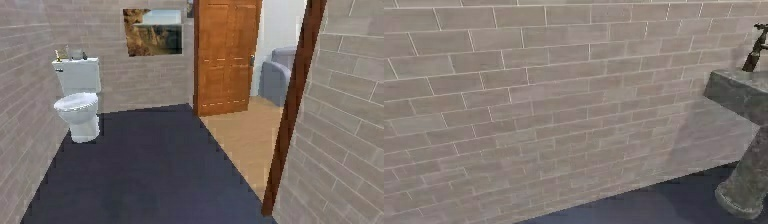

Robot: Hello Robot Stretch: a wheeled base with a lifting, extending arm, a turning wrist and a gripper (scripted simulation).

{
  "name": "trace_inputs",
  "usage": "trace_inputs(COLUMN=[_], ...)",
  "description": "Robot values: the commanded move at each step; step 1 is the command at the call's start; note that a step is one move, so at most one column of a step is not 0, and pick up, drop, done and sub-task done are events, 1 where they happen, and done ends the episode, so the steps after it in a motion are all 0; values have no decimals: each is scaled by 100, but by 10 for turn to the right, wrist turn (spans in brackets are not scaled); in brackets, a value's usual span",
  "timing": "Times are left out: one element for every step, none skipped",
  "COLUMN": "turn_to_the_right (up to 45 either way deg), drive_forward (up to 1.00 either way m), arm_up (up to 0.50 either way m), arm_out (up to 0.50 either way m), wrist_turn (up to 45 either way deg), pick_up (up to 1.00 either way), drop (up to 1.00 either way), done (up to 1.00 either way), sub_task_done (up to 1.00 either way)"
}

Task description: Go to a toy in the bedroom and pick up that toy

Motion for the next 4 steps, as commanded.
trace_inputs(turn_to_the_right=[0,120,0,300], drive_forward=[100,0,15,0], arm_up=[0,0,0,0], arm_out=[0,0,0,0], wrist_turn=[0,0,0,0], pick_up=[0,0,0,0], drop=[0,0,0,0], done=[0,0,0,0], sub_task_done=[0,0,0,0])
